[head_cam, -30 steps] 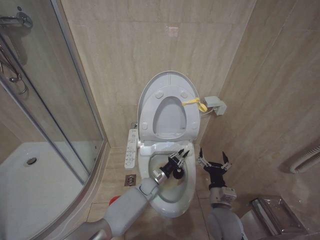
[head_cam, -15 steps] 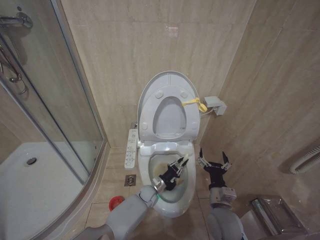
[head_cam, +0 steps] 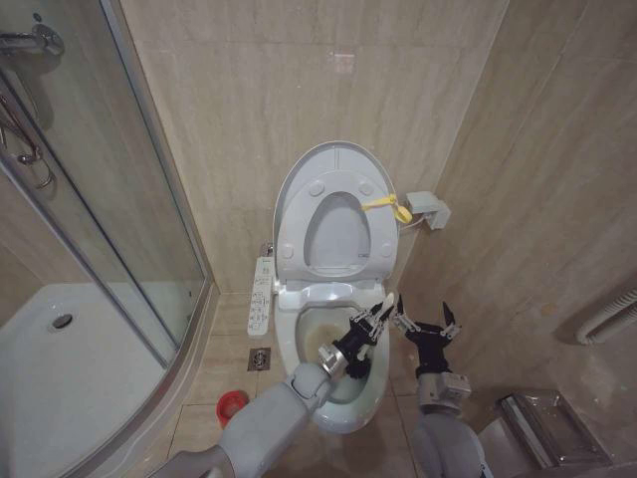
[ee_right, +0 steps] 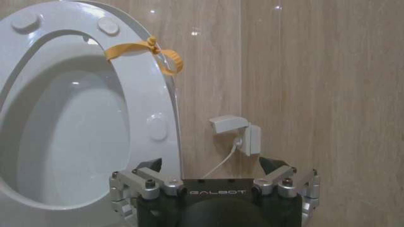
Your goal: Open the toilet lid, clean the toilet bowl with a toilet brush, close the toilet lid, and flush.
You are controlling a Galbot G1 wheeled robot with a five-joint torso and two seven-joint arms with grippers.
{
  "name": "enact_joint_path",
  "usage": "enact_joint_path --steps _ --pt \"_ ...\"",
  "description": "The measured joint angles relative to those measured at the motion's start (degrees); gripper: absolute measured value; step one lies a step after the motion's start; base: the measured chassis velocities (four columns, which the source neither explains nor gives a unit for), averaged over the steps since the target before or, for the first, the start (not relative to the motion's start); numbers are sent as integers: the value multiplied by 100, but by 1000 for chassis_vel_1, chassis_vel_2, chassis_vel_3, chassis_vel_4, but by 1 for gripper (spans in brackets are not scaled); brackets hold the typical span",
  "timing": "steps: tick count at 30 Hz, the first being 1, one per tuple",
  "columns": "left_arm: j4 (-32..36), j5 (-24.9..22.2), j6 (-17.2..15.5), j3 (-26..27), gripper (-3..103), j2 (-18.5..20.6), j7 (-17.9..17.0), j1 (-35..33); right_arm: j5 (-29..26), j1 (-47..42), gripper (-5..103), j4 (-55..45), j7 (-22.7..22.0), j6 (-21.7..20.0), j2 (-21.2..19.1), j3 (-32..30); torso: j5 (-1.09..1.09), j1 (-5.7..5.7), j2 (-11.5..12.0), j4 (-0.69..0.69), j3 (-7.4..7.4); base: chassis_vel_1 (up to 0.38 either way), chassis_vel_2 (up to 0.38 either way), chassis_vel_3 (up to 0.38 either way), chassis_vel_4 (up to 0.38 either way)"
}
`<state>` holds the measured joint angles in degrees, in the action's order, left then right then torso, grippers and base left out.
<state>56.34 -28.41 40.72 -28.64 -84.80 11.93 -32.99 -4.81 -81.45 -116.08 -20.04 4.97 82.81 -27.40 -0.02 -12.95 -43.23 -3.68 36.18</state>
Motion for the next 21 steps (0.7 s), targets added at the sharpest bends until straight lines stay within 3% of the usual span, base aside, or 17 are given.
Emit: enact_joint_path --steps 12,21 --pt "-595 -2 281 164 20 406 255 85 0 0 100 0 0 0 0 0 0 0 0 2 0 0 0 0 0" --pt "-146 -55 164 203 20 237 98 81 0 0 100 0 0 0 0 0 0 0 0 0 0 0 0 0 0"
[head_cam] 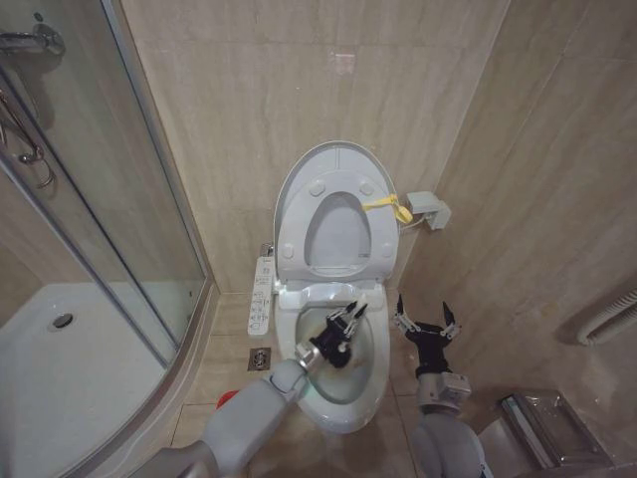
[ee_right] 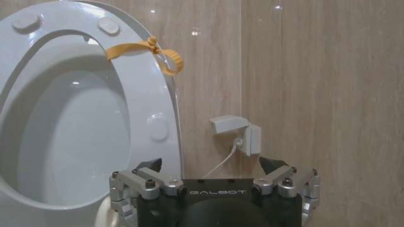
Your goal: Open the toilet lid, clean the toilet bowl with a toilet brush, close the toilet lid, and flush.
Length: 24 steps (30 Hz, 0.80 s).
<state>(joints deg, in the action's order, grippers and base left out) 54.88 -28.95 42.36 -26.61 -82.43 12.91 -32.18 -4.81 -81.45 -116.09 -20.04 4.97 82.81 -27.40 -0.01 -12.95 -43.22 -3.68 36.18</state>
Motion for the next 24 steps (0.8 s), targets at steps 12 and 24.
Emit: enact_joint_path --steps 12,24 --pt "122 -27 -125 -70 20 -95 -106 -187 0 0 100 0 -1 0 0 0 1 0 0 2 0 0 0 0 0" --pt "-346 -14 -39 -81 20 -251 25 -6 0 0 100 0 0 0 0 0 1 0 0 1 0 0 0 0 0"
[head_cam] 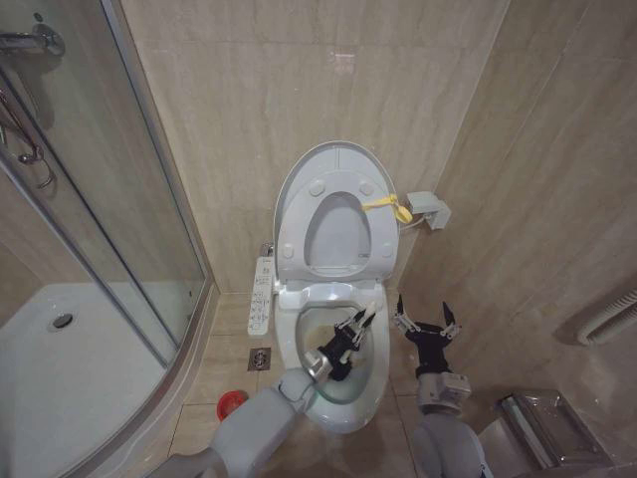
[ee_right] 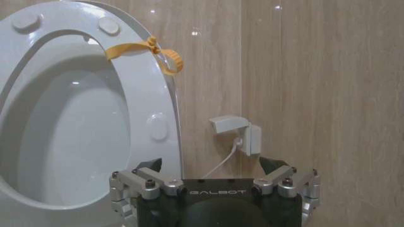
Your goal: Open the toilet lid, clean the toilet bowl with a toilet brush, close the toilet lid, and flush.
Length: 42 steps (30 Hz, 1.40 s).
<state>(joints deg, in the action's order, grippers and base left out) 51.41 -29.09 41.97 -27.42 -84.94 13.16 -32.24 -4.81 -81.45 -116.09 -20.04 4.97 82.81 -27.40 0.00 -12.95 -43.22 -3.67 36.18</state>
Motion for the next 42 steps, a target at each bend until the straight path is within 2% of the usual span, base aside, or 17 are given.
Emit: enact_joint_path --steps 5,9,15,25,33,37,42 --pt "0 -66 -23 23 20 -216 -47 134 0 0 100 0 0 0 0 0 0 0 0 -1 0 0 0 0 0" --pt "-311 -38 44 24 20 -318 39 76 0 0 100 0 0 0 0 0 0 0 0 1 0 0 0 0 0" --pt "-700 103 198 56 20 -348 183 59 0 0 100 0 0 0 0 0 0 0 0 2 0 0 0 0 0" --pt "-318 8 91 58 20 -322 71 200 0 0 100 0 0 0 0 0 0 0 0 -1 0 0 0 0 0" --pt "-854 165 287 99 20 -326 313 45 0 0 100 0 0 0 0 0 -2 0 0 1 0 0 0 0 0" --pt "-746 155 265 128 20 -261 295 118 0 0 100 0 0 0 0 0 0 0 0 2 0 0 0 0 0" --pt "-257 -42 82 116 20 -243 114 133 0 0 100 0 0 0 0 0 -1 0 0 -1 0 0 0 0 0"
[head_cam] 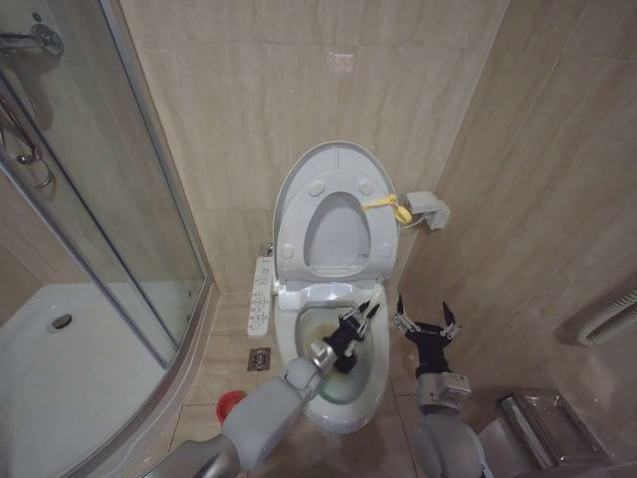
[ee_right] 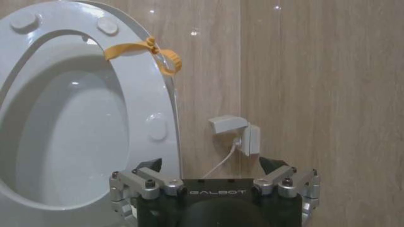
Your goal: Open the toilet lid, clean the toilet bowl with a toilet brush, close the toilet lid, and flush.
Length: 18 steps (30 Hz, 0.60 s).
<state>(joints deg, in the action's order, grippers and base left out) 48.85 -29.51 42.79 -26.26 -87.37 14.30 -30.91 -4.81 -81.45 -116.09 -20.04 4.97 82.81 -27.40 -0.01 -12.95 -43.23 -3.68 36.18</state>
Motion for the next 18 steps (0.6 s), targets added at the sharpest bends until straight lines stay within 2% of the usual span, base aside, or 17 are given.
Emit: enact_joint_path --steps 9,18 --pt "-601 239 229 74 19 -104 190 -158 0 0 100 0 0 0 0 0 0 0 0 3 0 0 0 0 0" --pt "-156 131 60 108 19 -97 -19 -7 0 0 100 0 0 0 0 0 1 0 0 0 0 0 0 0 0"
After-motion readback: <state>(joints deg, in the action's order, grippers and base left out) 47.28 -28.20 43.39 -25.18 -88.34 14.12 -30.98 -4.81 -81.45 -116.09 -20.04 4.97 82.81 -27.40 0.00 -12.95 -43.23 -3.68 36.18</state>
